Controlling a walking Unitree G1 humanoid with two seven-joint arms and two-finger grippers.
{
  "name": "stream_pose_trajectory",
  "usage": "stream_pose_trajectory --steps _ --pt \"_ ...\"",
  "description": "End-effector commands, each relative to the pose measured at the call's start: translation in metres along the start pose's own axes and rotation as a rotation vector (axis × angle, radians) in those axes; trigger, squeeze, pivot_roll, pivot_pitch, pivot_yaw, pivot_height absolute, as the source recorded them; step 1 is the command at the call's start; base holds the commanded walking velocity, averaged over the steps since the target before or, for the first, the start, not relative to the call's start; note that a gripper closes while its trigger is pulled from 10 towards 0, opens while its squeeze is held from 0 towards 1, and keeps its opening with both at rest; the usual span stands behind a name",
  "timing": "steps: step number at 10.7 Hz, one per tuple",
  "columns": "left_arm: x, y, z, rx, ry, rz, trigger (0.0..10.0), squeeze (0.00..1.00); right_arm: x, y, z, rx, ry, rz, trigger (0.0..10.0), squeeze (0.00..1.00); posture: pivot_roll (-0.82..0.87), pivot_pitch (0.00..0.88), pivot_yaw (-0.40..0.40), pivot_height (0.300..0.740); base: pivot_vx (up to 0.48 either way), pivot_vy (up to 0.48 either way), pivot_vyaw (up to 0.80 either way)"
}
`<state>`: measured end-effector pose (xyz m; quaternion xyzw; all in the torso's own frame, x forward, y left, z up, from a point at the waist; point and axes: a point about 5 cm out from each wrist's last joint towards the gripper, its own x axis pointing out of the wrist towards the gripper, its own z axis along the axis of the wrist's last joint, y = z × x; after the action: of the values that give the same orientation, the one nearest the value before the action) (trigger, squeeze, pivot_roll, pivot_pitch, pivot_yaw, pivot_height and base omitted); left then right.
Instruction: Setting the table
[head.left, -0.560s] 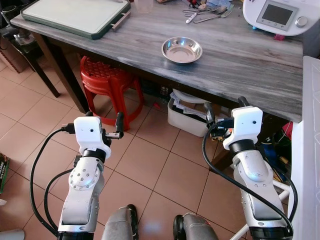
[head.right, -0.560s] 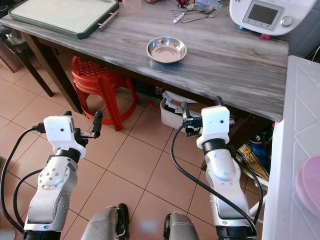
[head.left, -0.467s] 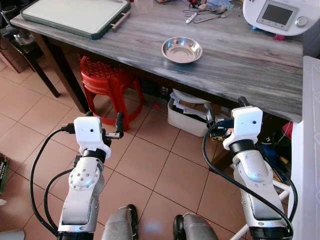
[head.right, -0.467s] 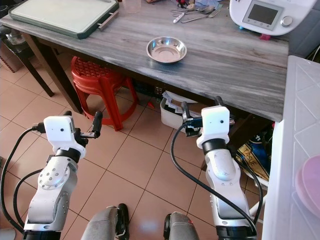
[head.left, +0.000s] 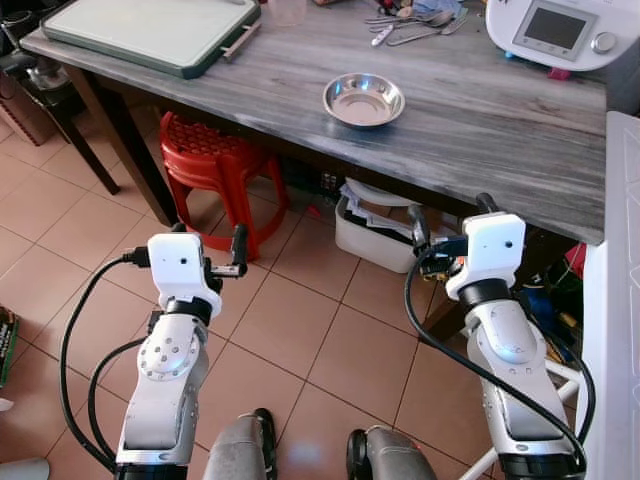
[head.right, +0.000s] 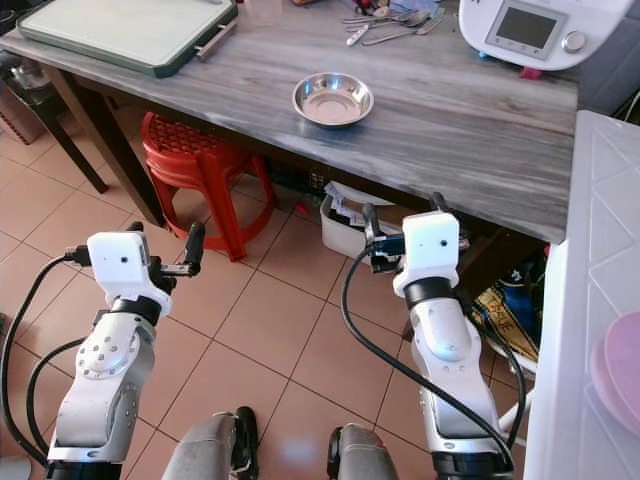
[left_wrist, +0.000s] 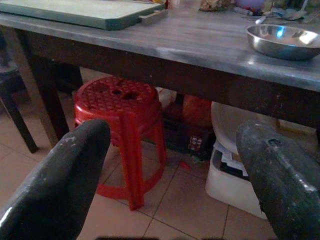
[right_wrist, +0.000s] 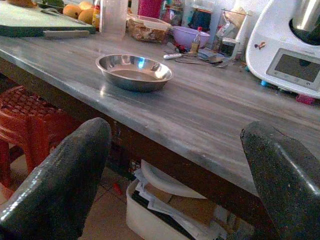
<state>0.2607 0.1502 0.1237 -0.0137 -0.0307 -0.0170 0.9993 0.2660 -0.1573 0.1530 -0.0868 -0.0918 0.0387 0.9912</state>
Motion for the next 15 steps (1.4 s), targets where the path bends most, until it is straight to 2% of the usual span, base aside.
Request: stream_pose_trajectory --steps 1,3,4,5,10,12,15 --pt "-0.003 -0.007 0.0 0.012 0.004 -0.023 10.0 0.0 -0.008 0.011 -0.004 0.139 0.106 0.063 10.0 0.0 -0.01 0.172 0.008 0.74 0.0 0.0 0.0" --pt "-0.003 -0.007 0.0 0.012 0.004 -0.023 10.0 0.0 -0.008 0.011 -0.004 0.139 0.106 0.063 10.0 0.0 -0.01 0.172 0.008 0.74 0.0 0.0 0.0" --pt "0.004 -0.004 -0.001 -0.006 -0.007 0.0 10.0 0.0 0.005 0.0 -0.01 0.154 0.082 0.0 10.0 0.0 0.0 0.143 0.001 0.74 0.0 0.0 0.0" --pt "0.007 -0.003 0.0 -0.01 -0.016 0.005 10.0 0.0 0.01 -0.004 -0.011 0.169 0.071 -0.034 10.0 0.0 0.0 0.143 0.001 0.74 0.0 0.0 0.0" --pt "0.007 -0.003 -0.001 -0.01 -0.02 0.009 10.0 0.0 0.012 0.0 -0.01 0.212 0.066 0.025 10.0 0.0 0.0 0.124 0.0 0.74 0.0 0.0 0.0" --pt "0.007 -0.002 -0.001 -0.009 -0.019 0.011 10.0 0.0 0.011 -0.002 -0.011 0.175 0.065 0.013 10.0 0.0 0.0 0.125 0.001 0.74 0.0 0.0 0.0" --pt "0.008 -0.001 0.0 -0.007 -0.021 0.014 10.0 0.0 0.012 -0.003 -0.013 0.166 0.082 0.005 10.0 0.0 0.0 0.136 -0.001 0.74 -0.277 0.0 0.0"
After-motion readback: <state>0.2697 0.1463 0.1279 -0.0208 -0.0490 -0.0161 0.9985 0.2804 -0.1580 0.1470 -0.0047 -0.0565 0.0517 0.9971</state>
